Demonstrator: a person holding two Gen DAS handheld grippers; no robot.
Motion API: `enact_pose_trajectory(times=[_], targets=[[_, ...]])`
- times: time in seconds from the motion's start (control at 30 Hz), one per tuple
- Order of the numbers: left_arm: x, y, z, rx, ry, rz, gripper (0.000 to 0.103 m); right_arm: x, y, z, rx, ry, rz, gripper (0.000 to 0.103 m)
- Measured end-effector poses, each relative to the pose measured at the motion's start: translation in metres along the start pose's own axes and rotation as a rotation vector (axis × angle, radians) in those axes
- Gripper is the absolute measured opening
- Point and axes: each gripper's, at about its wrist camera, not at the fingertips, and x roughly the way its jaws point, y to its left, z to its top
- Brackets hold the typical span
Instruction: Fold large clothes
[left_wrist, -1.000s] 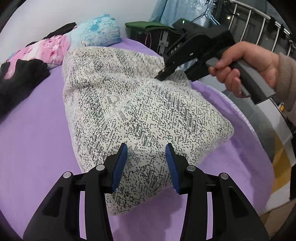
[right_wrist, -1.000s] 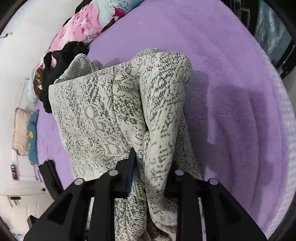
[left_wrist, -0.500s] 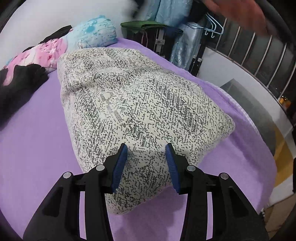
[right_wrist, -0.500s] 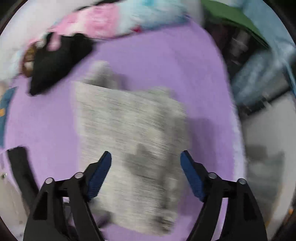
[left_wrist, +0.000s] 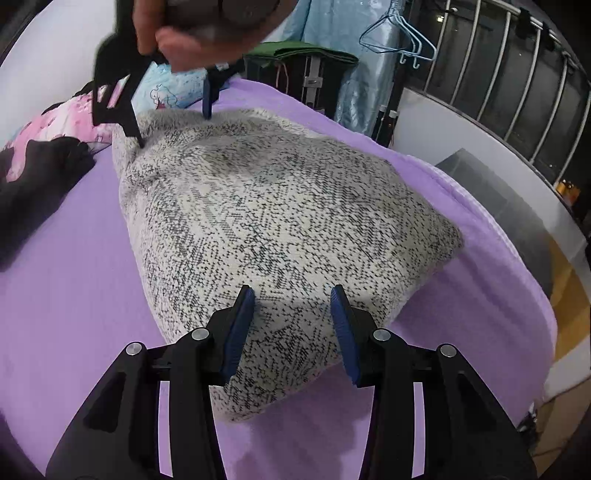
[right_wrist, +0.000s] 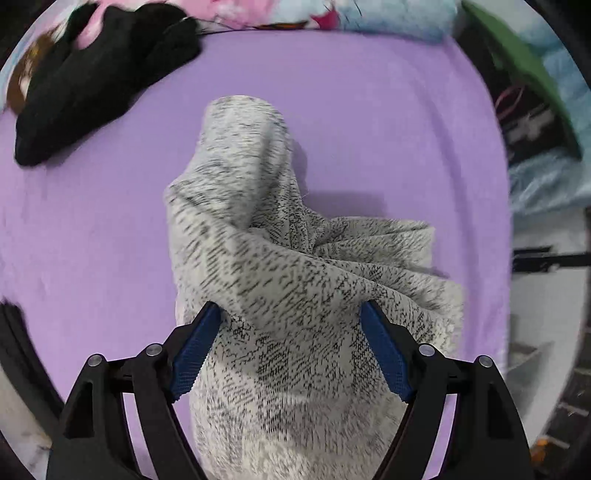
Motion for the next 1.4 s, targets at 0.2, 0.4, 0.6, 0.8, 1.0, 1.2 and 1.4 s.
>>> enact_pose_trajectory(times=[0.2, 0.4, 0.6, 0.8, 1.0, 1.2, 1.4], targets=[[0.0, -0.002, -0.001, 0.003, -0.015, 0.009, 0.04, 0.04, -0.04, 0.008, 0.102, 0.014, 0.109, 0.085], [-0.002, 0.002, -0.001, -0.01, -0.025, 0.005, 0.04, 0.076, -0.07, 0.007, 0.145, 0.01, 0.172, 0.096], [-0.003, 0.009, 0.003, -0.031, -0.018, -0.031, 0.042, 0.07, -0.091, -0.01, 0.124, -0.03, 0.204, 0.096], [-0.016, 0.066, 0.008, -0.23, -0.006, -0.25, 0.049, 0.028, -0.078, -0.054, 0.018, -0.124, 0.219, 0.09], [-0.032, 0.133, 0.002, -0.421, -0.058, -0.336, 0.054, -0.023, -0.092, -0.097, -0.081, -0.266, 0.169, 0.092], [-0.018, 0.185, -0.019, -0.595, -0.035, -0.4, 0.06, -0.05, -0.114, -0.132, -0.147, -0.309, 0.167, 0.092], [0.012, 0.206, -0.037, -0.715, 0.03, -0.506, 0.06, -0.044, -0.16, -0.145, -0.115, -0.287, 0.228, 0.093]])
